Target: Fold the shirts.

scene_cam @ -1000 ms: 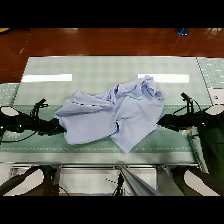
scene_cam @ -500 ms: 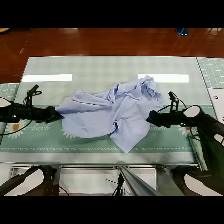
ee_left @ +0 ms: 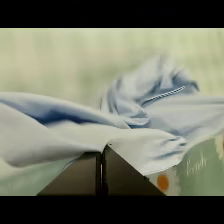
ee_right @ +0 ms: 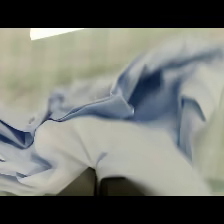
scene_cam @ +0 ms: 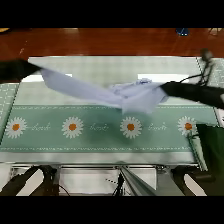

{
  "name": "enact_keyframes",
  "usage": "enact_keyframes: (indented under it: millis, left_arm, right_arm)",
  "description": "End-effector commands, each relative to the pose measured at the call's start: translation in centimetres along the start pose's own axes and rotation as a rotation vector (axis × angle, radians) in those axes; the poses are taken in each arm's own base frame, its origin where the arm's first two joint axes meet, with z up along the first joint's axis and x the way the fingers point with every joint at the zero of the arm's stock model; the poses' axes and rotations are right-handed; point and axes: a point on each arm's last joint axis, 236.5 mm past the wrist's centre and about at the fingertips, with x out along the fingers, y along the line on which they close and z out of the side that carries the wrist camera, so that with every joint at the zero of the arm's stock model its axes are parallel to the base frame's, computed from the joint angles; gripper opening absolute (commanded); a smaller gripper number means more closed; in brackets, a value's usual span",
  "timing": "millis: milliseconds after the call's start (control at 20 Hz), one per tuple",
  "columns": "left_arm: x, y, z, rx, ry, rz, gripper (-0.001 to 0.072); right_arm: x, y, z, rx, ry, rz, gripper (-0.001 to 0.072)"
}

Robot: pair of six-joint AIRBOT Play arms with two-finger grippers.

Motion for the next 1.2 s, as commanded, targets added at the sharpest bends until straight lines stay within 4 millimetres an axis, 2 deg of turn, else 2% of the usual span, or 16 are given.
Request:
enact_keyframes:
  millis: [0, 50, 150, 250, 350, 450, 550, 650, 750, 800, 950, 1000, 1150]
  left_arm:
    - [-10.3, -11.0, 9.9, 0.245, -0.377, 0.009, 0.0023]
    - [-13.8, -14.4, 11.6, 0.325, -0.488, 0.02, 0.0023]
    - [-19.9, -20.4, 12.9, 0.464, -0.667, 0.038, 0.0023]
    - [-24.1, -23.9, 12.3, 0.523, -0.764, 0.085, 0.0023]
    - [-26.5, -24.7, 10.7, 0.511, -0.794, 0.167, 0.0023]
    - [-27.5, -24.0, 8.5, 0.493, -0.761, 0.256, 0.0024]
    - [-26.9, -22.4, 5.8, 0.45, -0.66, 0.324, 0.0023]
    - [-25.2, -21.1, 2.6, 0.395, -0.507, 0.333, 0.0024]
    - [-23.8, -19.9, 0.1, 0.365, -0.373, 0.338, 0.0024]
    - [-23.1, -19.2, -0.6, 0.348, -0.326, 0.337, 0.0023]
    - [-19.9, -15.6, -3.8, 0.229, -0.141, 0.324, 0.0024]
    - [-18.5, -14.2, -4.7, 0.186, -0.084, 0.318, 0.0024]
    - [-13.7, -8.8, -6.6, 0.032, 0.021, 0.296, 0.0024]
  right_arm:
    - [-14.5, 8.3, 11.5, -0.169, -0.461, 0.072, 0.0027]
    - [-18.2, 10.2, 13.0, -0.2, -0.551, 0.085, 0.0027]
    - [-24.6, 13.6, 14.7, -0.258, -0.697, 0.106, 0.0027]
    - [-29.0, 15.8, 15.0, -0.289, -0.789, 0.116, 0.0027]
    - [-31.6, 16.8, 14.3, -0.311, -0.808, 0.093, 0.0027]
    - [-32.9, 16.7, 13.3, -0.334, -0.778, 0.032, 0.0027]
    - [-34.1, 16.5, 12.4, -0.343, -0.75, -0.021, 0.0027]
    - [-34.8, 16.5, 11.6, -0.341, -0.727, -0.042, 0.0027]
    - [-33.9, 15.4, 10.8, -0.339, -0.664, -0.085, 0.0027]
    - [-32.4, 13.8, 10.1, -0.323, -0.582, -0.131, 0.0026]
    - [-26.0, 8.7, 7.4, -0.28, -0.235, -0.229, 0.0027]
    - [-23.5, 7.2, 7.1, -0.262, -0.135, -0.237, 0.0027]
    - [-16.1, 3.0, 8.8, -0.224, 0.039, -0.247, 0.0027]
